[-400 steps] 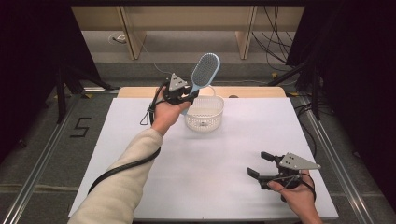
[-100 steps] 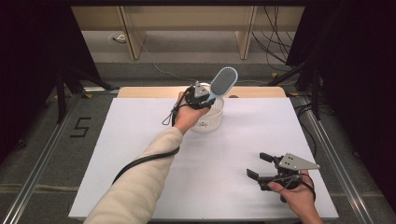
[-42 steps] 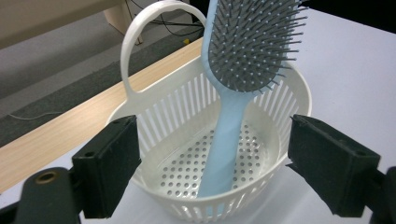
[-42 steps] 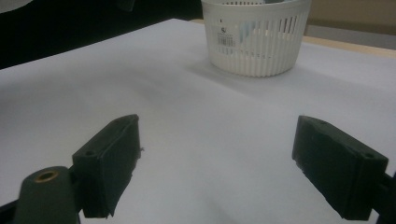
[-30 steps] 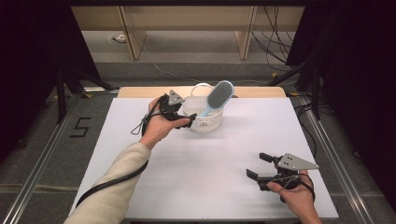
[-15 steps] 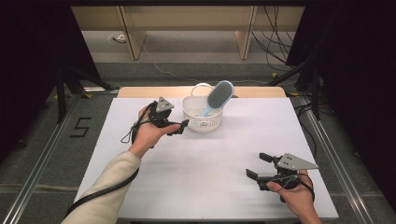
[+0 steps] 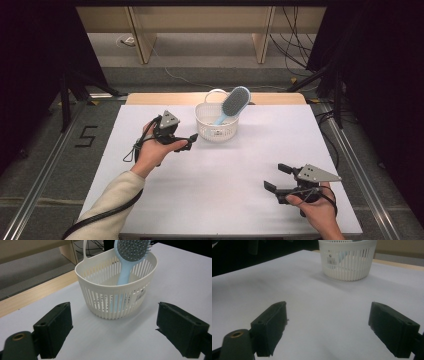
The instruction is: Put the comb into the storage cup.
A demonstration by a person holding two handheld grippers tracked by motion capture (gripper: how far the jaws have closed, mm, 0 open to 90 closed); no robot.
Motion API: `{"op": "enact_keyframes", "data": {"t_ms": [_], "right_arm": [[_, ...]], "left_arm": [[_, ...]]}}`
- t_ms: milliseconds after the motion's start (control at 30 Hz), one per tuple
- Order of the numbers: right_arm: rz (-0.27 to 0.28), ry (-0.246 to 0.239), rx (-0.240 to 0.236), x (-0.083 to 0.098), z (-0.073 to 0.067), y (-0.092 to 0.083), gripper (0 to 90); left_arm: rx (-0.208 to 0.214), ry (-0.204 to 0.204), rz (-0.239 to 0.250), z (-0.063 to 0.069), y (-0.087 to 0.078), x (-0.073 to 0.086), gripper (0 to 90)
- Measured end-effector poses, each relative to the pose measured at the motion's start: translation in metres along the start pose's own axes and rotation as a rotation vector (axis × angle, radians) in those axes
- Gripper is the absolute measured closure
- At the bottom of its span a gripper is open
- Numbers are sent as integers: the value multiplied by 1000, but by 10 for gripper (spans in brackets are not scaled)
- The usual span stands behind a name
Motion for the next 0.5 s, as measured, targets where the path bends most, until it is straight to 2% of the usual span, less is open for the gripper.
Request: {"op": "enact_keyframes", "data": {"t_ms": [200, 300, 367, 500], "right_arm": [[-1, 0, -2, 0, -1, 0, 163], [1, 1, -3, 0, -1, 0, 163], [0, 1, -3, 0, -1, 0, 163], [2, 0, -3, 0, -1, 0, 162]], "left_arm": [[-9, -15, -4, -4, -8, 9, 128], [0, -18, -7, -5, -11, 12, 129], [19, -40, -6, -5, -13, 13, 129], [14, -43, 4, -6, -17, 14, 133]]}}
Point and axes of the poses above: each handheld gripper's, and its own axes: y roughly forward along the jaws, x roughly out of its underside, z roughly to its right, the point moved 5 cm from there along y, roughly forward along the jaws, and after that the axes turned 12 degrees about -x, right-handed, at the moved point
